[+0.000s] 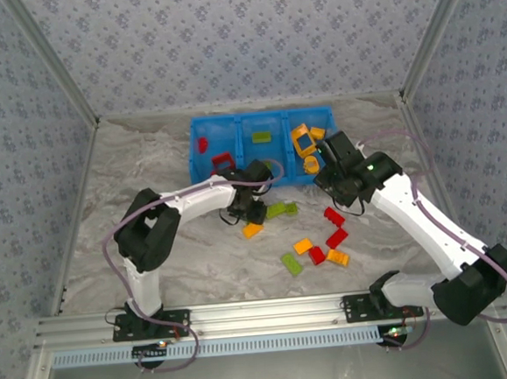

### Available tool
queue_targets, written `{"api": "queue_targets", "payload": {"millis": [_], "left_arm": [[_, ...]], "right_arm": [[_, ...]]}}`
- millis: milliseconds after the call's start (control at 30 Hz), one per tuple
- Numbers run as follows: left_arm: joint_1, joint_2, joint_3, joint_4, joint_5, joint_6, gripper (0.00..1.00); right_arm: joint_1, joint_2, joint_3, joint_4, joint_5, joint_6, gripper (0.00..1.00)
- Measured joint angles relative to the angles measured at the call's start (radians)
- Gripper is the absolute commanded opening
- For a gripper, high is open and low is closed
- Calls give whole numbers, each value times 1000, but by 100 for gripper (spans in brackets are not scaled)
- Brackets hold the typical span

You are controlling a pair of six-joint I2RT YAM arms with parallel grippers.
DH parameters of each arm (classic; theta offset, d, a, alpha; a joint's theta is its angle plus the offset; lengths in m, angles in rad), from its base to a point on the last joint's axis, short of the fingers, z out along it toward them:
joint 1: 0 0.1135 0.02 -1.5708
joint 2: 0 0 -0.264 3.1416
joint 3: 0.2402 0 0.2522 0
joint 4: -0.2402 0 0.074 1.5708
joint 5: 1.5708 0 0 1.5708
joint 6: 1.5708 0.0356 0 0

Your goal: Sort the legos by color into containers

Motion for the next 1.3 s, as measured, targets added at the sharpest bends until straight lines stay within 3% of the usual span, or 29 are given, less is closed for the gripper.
{"api": "queue_targets", "payload": {"millis": [200, 400, 633, 733, 967, 1133, 1300], "left_arm": [[0, 5, 11, 2, -10, 18, 19], [0, -12, 63, -74, -67, 11, 18], [5, 2, 458, -225, -128, -18, 18], [19, 104, 705, -272, -147, -41, 18], [115, 511, 1212, -365, -115, -101, 21], [165, 670, 1288, -398, -55, -130, 22], [169, 686, 1272, -394, -6, -141, 24]], "right_arm": [[39, -50, -23, 11, 10, -72, 47], [59, -117, -129, 74, 0, -158, 49], [61, -229, -287, 211, -60, -279, 53], [61, -229, -285, 234, -79, -311, 53], [50, -260, -281, 238, -123, -377, 56], [-27, -301, -297, 140, -115, -410, 64], [-130, -258, -343, 58, -112, -470, 65]]}}
